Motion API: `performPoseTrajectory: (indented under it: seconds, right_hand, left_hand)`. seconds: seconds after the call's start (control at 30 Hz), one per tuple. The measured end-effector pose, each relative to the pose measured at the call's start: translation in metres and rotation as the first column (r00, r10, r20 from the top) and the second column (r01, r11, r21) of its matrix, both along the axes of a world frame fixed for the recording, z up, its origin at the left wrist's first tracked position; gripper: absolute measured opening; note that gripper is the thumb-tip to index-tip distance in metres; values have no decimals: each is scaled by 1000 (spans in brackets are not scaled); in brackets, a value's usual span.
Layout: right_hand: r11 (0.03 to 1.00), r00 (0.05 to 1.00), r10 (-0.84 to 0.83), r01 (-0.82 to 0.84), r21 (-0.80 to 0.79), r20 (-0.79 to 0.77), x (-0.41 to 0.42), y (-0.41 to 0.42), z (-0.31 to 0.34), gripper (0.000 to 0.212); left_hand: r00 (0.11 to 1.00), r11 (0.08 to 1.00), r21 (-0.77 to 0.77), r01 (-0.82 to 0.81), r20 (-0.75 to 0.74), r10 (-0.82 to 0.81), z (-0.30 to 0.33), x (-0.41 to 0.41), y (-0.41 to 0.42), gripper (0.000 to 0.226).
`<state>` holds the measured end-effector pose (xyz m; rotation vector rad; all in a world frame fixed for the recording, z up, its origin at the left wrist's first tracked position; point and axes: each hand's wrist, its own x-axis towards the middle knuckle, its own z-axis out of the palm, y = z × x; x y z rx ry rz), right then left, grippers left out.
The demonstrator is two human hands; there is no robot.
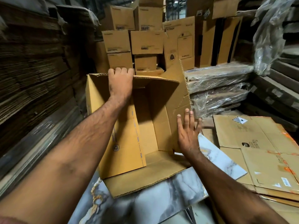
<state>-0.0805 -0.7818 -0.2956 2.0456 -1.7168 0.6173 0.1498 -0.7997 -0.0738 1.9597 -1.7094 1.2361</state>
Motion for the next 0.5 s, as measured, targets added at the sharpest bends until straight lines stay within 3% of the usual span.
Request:
performPoseTrajectory:
  seconds: [0.07,0.2,0.3,0.4,0.5]
  right_hand:
    - [997,997,60,-63,-42,-49,16,-1,17,98]
    - [964,972,223,-208,-166,75,53,-10,62,102]
    - [909,930,359,-328,-257,84,73,-12,110,97]
    - [896,903,417,-391,-211,102,90,-13,141,90]
    - [912,866,405,-403,-70,294,108,-11,140,75]
  left_hand:
    - [1000,999,-29,30,10,-30,1,-1,3,24]
    - [995,988,-113,102,23,-100,8,2,15,16]
    - [988,969,-212,129,107,-108,21,7,28,17]
    - [982,955,-247,165,132,-135,45,7,43,22]
    - [982,952,-256,169,130,-140,74,7,59,26]
